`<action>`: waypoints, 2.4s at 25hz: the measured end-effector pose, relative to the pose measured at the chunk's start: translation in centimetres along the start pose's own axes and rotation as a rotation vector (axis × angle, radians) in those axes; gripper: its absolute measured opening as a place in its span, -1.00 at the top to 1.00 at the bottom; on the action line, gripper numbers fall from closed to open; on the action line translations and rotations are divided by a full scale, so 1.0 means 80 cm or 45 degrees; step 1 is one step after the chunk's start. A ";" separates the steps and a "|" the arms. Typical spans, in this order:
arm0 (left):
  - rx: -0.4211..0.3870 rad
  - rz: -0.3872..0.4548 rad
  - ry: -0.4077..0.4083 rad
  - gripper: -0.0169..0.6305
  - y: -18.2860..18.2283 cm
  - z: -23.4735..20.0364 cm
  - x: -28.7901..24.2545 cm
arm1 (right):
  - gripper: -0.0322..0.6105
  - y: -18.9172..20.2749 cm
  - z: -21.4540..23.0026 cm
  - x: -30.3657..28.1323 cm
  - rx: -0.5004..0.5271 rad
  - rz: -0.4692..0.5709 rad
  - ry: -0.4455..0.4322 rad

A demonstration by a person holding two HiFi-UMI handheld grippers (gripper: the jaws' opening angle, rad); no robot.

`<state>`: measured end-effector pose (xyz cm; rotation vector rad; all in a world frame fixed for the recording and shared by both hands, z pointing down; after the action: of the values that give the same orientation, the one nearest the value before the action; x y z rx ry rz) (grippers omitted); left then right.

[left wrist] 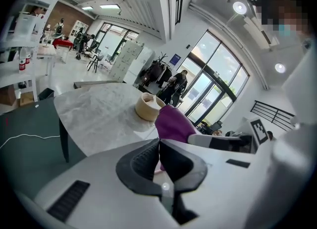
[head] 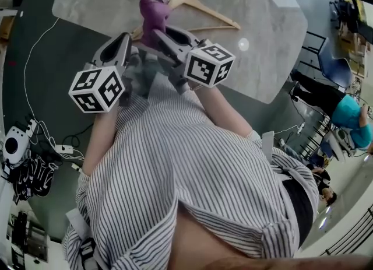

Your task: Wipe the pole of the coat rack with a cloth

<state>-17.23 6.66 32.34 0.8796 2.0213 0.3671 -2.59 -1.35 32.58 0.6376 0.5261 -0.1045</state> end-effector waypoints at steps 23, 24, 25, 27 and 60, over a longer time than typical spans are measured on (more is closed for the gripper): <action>0.176 -0.200 0.007 0.91 0.064 -0.075 -0.027 | 0.67 0.069 0.016 -0.089 -0.181 -0.269 -0.059; 0.180 -0.207 0.006 0.91 0.065 -0.076 -0.029 | 0.67 0.071 0.018 -0.091 -0.197 -0.273 -0.060; 0.183 -0.214 0.004 0.91 0.066 -0.076 -0.032 | 0.67 0.071 0.021 -0.093 -0.207 -0.278 -0.059; 0.187 -0.228 0.004 0.91 0.065 -0.078 -0.038 | 0.67 0.072 0.026 -0.096 -0.214 -0.284 -0.055; 0.068 -0.378 0.055 0.91 0.032 -0.106 -0.074 | 0.67 0.077 0.036 -0.112 -0.300 -0.212 0.089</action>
<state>-20.83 4.87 42.18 0.5947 2.1713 0.1678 -7.56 1.27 42.35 0.3682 0.6476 -0.1747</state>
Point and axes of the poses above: the fingertips, and each gripper's own axes: x backward along the fingers, z to its right, y out of its underside, the point moved 7 cm from there along x, backward along the fingers, and after that the axes turned 10 degrees about -z, right-handed, at the moved point
